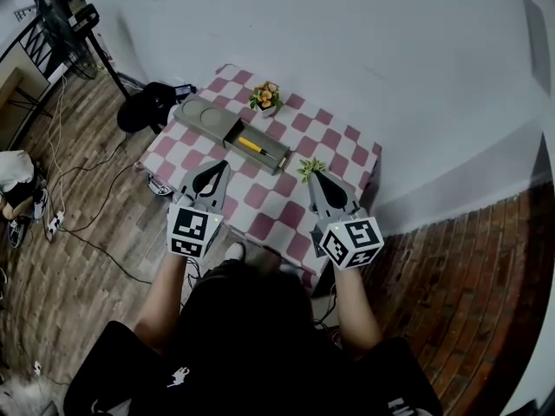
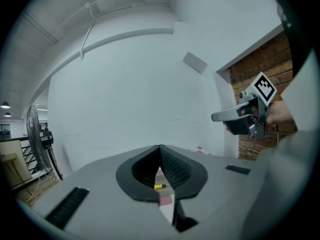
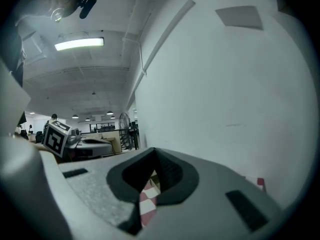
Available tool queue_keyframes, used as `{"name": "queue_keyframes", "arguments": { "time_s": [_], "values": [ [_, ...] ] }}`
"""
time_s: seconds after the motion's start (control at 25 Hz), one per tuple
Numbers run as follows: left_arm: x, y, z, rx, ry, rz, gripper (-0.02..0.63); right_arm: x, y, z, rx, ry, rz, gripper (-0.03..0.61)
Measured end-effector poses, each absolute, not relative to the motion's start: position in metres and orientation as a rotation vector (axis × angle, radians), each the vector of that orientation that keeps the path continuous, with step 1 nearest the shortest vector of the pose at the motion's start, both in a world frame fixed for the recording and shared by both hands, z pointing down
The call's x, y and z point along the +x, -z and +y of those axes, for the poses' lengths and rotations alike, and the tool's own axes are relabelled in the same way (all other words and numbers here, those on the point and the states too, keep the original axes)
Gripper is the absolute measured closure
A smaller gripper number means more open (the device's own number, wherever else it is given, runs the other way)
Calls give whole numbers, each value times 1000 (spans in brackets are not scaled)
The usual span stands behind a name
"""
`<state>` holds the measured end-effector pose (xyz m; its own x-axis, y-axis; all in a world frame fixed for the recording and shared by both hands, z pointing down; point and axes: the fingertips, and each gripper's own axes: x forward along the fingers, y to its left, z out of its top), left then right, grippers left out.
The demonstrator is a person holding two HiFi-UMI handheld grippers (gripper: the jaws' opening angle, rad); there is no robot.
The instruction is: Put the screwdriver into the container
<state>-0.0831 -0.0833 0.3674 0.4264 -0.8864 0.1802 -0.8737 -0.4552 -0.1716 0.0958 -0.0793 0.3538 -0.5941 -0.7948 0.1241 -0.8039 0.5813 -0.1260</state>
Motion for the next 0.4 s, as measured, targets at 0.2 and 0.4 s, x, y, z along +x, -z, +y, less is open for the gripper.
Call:
{"name": "queue_keyframes", "arguments": {
  "time_s": [0.2,0.4],
  "values": [
    [-82,-367,-85,-2612,373,1600,611,93,-354,-79,1387,-261,-2743,577],
    [-82,-371,-90,-2615,381,1594,609,92,-357,-83,1388,-264,-2741,577]
  ]
}}
